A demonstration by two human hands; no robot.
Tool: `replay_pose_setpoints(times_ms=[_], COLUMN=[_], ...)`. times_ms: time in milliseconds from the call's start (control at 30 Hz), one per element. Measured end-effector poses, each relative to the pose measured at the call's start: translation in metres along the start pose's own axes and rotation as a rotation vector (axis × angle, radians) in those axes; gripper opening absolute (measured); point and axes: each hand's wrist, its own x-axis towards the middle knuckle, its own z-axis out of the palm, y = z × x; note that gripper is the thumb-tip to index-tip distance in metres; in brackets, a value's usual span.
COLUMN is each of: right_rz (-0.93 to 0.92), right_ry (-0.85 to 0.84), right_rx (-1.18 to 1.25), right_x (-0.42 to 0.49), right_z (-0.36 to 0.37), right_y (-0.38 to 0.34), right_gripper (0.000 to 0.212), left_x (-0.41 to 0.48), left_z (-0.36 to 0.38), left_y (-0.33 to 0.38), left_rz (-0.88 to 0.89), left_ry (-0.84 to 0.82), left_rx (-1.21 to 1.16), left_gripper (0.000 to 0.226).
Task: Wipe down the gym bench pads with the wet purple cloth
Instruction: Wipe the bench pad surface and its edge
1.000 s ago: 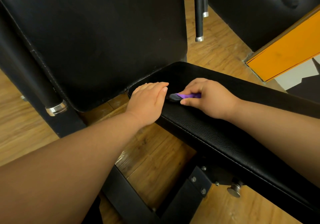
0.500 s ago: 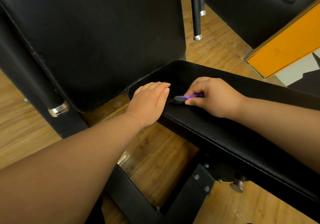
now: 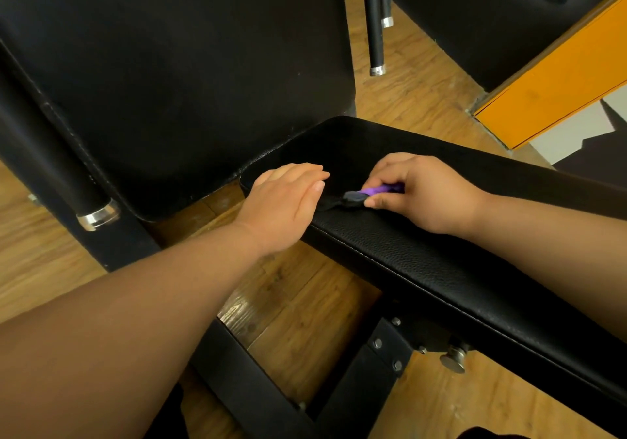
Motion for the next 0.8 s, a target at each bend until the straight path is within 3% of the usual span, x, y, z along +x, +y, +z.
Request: replay_pose_setpoints(times_ms=[267, 500, 800], right_rz=[0.009, -0.044, -0.006], right_ry=[0.037, -0.079, -0.010], right_rx=[-0.041, 0.030, -0.037], right_x=[0.030, -0.006, 0.016], right_z=[0.009, -0.012, -0.001], right_y=[-0.004, 0.006, 0.005], right_gripper=[0.010, 0.013, 0.016], left_x=[0.001, 0.000, 0.001], left_z=[-0.001, -0.001, -0.003], left_y=[0.000, -0.001, 0.004], left_rz=[0.012, 0.012, -0.012], left_ry=[-0.019, -0.025, -0.056], left_rx=[0.031, 0.018, 0.030], left_gripper=[0.053, 0.045, 0.047])
